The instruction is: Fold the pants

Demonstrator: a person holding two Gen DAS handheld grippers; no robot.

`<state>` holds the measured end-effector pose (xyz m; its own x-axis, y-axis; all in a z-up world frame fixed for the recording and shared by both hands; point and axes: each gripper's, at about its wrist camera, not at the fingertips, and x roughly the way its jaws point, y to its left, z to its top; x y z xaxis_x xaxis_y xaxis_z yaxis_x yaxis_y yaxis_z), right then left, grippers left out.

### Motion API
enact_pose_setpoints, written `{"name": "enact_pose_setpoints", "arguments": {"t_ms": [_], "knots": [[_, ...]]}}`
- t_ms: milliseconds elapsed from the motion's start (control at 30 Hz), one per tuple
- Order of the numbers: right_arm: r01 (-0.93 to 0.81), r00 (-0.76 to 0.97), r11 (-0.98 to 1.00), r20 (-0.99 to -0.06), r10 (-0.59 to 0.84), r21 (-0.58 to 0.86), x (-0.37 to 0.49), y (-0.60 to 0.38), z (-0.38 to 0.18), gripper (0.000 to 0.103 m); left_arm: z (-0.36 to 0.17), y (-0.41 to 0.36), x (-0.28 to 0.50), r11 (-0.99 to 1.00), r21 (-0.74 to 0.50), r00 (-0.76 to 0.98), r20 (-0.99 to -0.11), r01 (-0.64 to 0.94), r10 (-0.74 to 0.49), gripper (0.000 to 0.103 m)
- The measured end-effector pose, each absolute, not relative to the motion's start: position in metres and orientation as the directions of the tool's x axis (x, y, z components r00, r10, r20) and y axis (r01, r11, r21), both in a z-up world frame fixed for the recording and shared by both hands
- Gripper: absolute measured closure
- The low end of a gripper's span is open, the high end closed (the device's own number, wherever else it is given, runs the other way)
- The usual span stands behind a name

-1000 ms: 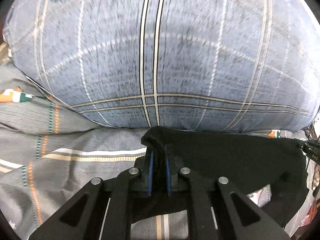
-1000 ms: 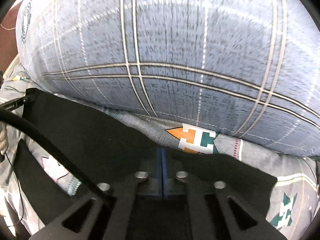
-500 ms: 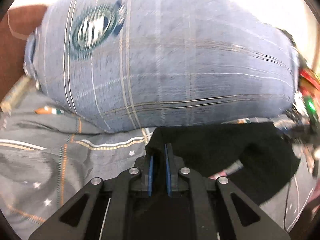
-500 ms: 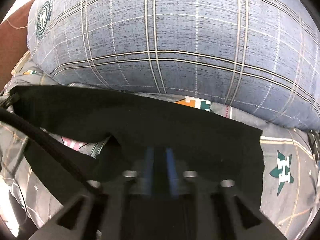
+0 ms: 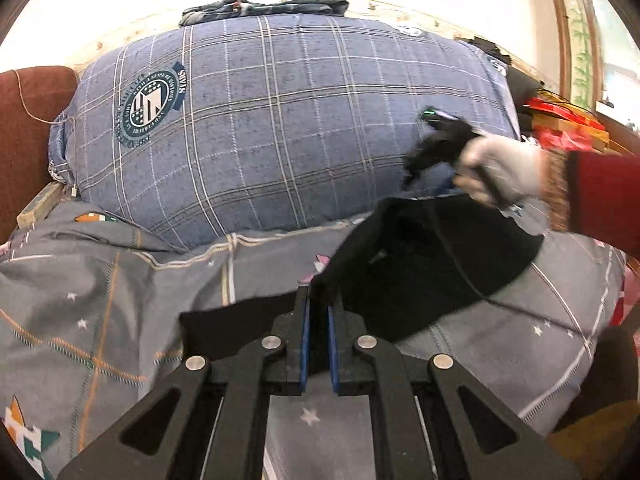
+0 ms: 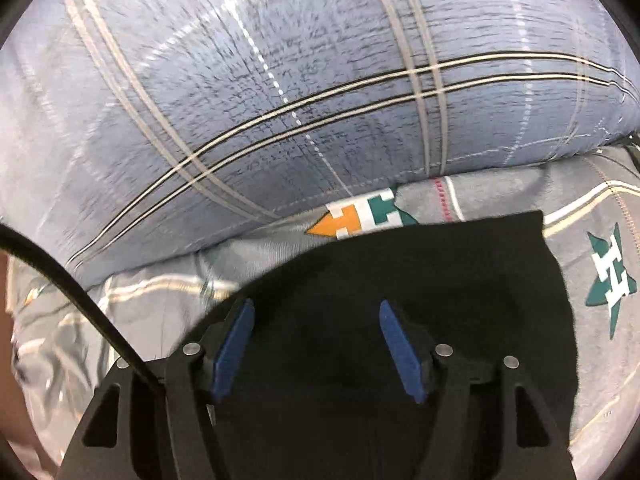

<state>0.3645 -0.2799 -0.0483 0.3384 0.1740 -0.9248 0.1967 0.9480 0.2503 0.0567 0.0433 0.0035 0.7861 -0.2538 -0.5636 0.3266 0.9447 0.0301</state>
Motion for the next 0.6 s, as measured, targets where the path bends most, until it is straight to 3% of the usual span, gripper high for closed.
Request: {"name": "enact_pose_setpoints", "arguments": {"t_ms": [100,267,400,500,567,600], "knots": [[0.251,0.309,0.950,-0.945,0.103,0.185,0.390,-0.264,-0.057,0.033,0.004,0.043,0.043,0.941,0.044,0.794,-0.549,0.337,-0.259,0.102],[0.327,0.163,0.944,-0.982,-0.094,-0.036,0.423,-0.243,-0.090,0.034,0.009,0.054,0.031,0.943,0.041,0.804,-0.534,0.331,-0.259,0.102],[0.321,0.179,0.941,-0.969,-0.170,-0.106,0.423,-0.233,-0.098,0.096,0.004,0.068,0.039,0.955,0.016,0.796,-0.557,0.297,-0.238,0.102],[0.328,0.231,0.943,-0.962,-0.146,-0.064,0.412,-0.233,-0.085,0.097,-0.010,0.078,0.050,0.957,-0.052,0.754,-0.604,0.287,-0.259,0.100],[0.313,0.276,0.949,-0.953,-0.127,-0.035,0.401,-0.235,-0.072,0.098,-0.022,0.078,0.056,0.956,-0.079,0.725,-0.636,0.281,-0.266,0.089],[0.307,0.292,0.951,-0.949,-0.118,-0.024,0.396,-0.235,-0.067,0.098,-0.028,0.077,0.058,0.954,-0.091,0.711,-0.647,0.285,-0.274,0.074]]}}
